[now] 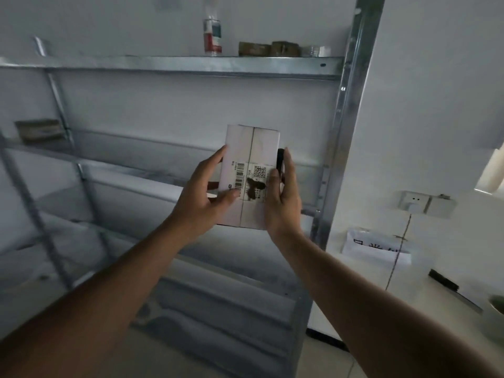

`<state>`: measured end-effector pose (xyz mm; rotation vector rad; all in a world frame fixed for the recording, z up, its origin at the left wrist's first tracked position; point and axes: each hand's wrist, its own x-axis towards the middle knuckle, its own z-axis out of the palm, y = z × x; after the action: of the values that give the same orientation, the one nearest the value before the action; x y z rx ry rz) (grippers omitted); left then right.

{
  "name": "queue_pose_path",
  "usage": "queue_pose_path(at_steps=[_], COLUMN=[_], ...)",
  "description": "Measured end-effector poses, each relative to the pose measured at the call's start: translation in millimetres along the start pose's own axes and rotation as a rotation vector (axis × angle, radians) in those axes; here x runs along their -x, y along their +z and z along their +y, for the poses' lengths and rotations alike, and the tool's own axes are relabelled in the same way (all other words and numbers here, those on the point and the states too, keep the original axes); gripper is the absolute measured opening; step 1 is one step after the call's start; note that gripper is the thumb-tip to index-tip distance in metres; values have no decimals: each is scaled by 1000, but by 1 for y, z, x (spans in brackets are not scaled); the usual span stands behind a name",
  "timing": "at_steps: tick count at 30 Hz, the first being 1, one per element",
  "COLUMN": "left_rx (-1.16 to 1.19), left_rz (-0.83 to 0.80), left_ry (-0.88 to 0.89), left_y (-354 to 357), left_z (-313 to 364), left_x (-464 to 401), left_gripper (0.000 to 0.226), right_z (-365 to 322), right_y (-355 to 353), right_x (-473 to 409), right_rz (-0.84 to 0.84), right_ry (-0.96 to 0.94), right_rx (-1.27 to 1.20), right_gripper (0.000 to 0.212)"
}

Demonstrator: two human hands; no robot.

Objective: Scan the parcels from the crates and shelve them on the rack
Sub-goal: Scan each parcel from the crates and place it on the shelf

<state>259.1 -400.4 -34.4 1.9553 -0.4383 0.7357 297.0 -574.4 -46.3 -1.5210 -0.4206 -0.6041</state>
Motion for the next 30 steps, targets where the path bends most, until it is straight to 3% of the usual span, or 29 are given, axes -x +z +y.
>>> queue_pose_path(at_steps=[12,21,30], left_rx=[-42,-61,-94], left_rz=[127,141,206], left_ry=[-20,-51,-112], left_y=[-199,-367,-499], left_z=[-110,-216,-325], left_x=[-24,-49,-88], left_gripper=[87,88,88], right_z=[-3,0,32], right_y=[237,441,624], right_x=[-17,-27,-65], right_rz=[-129,-127,-239], right_ry=[-37,-25,-63], right_rx=[-148,-98,-87], right_gripper=[54,54,54])
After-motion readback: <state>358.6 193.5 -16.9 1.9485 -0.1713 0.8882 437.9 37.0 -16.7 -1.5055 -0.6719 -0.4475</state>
